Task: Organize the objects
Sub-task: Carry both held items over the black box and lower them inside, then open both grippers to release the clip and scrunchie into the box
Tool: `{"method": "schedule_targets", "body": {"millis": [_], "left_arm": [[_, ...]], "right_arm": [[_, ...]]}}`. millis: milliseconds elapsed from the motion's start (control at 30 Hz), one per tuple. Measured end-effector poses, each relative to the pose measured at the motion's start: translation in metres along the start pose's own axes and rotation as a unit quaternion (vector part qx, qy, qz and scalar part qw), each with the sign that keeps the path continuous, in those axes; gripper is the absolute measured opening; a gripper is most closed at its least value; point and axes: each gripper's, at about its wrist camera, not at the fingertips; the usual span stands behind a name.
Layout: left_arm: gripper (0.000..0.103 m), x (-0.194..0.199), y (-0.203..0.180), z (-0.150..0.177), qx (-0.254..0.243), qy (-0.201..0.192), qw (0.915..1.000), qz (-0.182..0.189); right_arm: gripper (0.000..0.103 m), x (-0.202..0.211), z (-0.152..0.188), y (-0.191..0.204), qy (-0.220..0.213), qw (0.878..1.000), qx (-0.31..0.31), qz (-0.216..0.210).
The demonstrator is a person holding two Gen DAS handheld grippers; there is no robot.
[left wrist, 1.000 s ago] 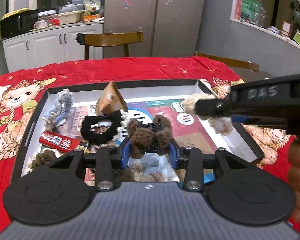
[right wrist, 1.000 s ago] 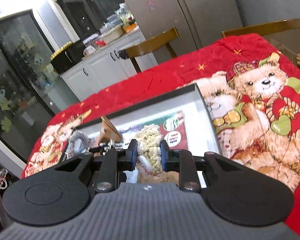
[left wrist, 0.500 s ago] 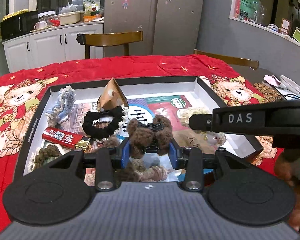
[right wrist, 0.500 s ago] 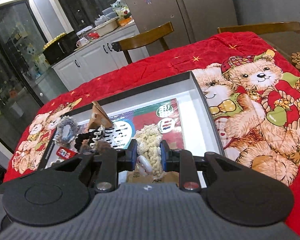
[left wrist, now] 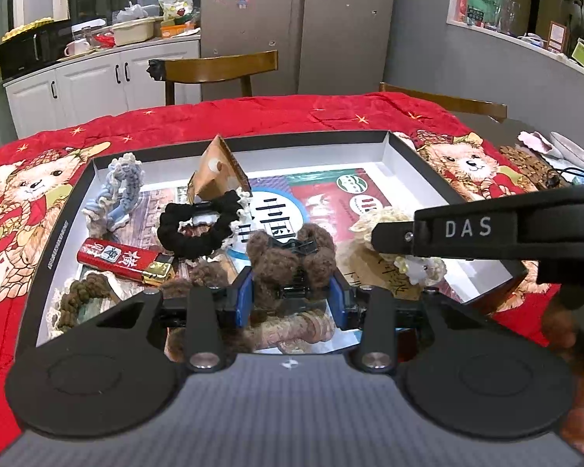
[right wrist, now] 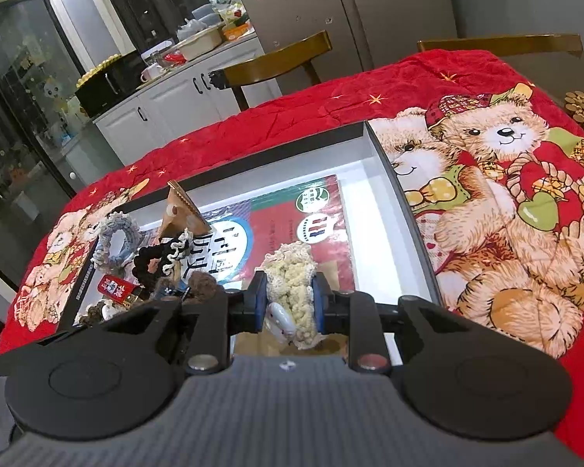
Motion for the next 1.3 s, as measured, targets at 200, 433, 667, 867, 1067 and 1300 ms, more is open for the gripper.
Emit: {"method": "schedule_targets", "body": {"millis": [200, 433, 667, 867, 1067, 1300], "left_arm": [[0.045, -0.001, 0.0, 0.001, 0.002, -0.001, 1.0, -0.003], [0.045, 0.0, 0.0, 0.0, 0.005, -0.004, 1.0, 0.002], [0.046, 0.0, -0.004, 0.001, -0.011, -0.005, 0.9999, 0.004], [0.055, 0.001, 0.0, -0.003, -0.006, 0.0, 0.9998, 0.02], [0.066, 0.011, 0.001, -0.009, -0.016, -0.004, 0.9995, 0.029], [0.068, 0.034, 0.009, -0.02, -0.01, -0.022, 0.9996, 0.018]], "right_arm": [[0.028, -0.001, 0.0, 0.001, 0.0, 1.0, 0.004, -0.001], [0.028, -0.005, 0.003, 0.002, 0.006, 1.0, 0.007, 0.002], [0.031, -0.006, 0.003, 0.001, 0.015, 1.0, 0.005, -0.003], [0.039, -0.003, -0.001, -0.001, 0.017, 1.0, -0.003, -0.004], [0.06, 0.006, -0.006, 0.002, 0.012, 1.0, 0.0, -0.012], [0.06, 0.031, -0.014, 0.007, -0.014, 1.0, 0.0, -0.026]]}}
Point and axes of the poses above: each gripper's, at about its wrist camera, not at the fingertips, and x roughly against the way its jaws point, y to its left, z to its underside, and after that the axes turned 3 degrees about y, right-handed
